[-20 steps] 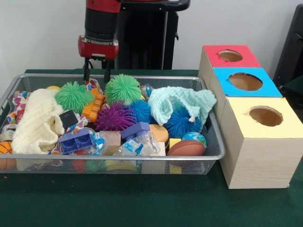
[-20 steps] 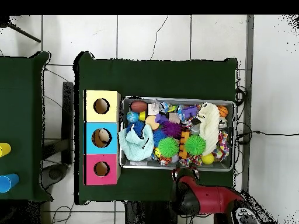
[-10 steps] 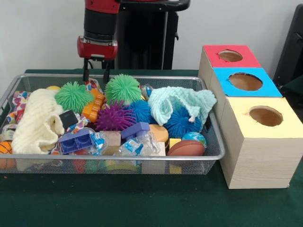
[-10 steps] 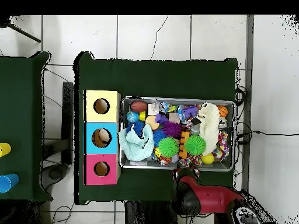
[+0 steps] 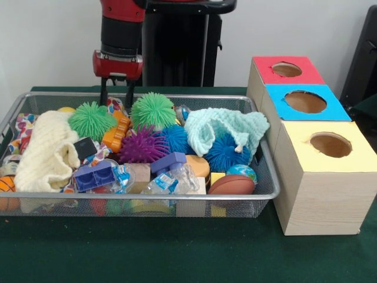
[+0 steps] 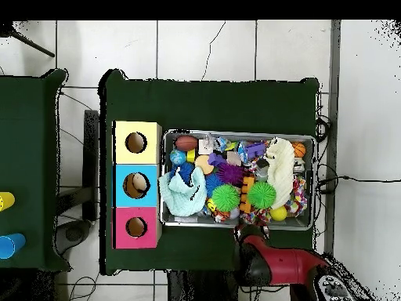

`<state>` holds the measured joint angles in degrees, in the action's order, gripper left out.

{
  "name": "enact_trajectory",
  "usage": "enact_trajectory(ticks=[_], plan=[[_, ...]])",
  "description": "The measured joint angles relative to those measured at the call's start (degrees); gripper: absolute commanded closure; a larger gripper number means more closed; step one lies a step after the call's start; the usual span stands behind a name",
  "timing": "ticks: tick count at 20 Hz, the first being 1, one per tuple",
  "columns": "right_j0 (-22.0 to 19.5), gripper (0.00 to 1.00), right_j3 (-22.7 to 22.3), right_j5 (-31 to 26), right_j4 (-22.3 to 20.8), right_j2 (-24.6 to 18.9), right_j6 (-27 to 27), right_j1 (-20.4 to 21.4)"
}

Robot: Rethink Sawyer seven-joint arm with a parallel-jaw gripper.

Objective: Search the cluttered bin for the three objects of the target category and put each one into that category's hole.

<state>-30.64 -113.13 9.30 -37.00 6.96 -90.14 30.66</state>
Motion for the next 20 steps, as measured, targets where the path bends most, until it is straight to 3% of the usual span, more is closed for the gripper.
enact_trajectory(ticks=[9,17,18,20], plan=[[-1.16,0.00,2.89,5.80,0.06,0.89,-0.01,-5.98],[-2.00,0.00,3.29,8.84,0.00,1.65,0.00,-7.10],[-2.01,1.00,3.30,8.87,0.00,1.96,0.00,-6.97],[-2.08,1.00,3.29,8.95,-0.05,2.22,0.01,-6.85]])
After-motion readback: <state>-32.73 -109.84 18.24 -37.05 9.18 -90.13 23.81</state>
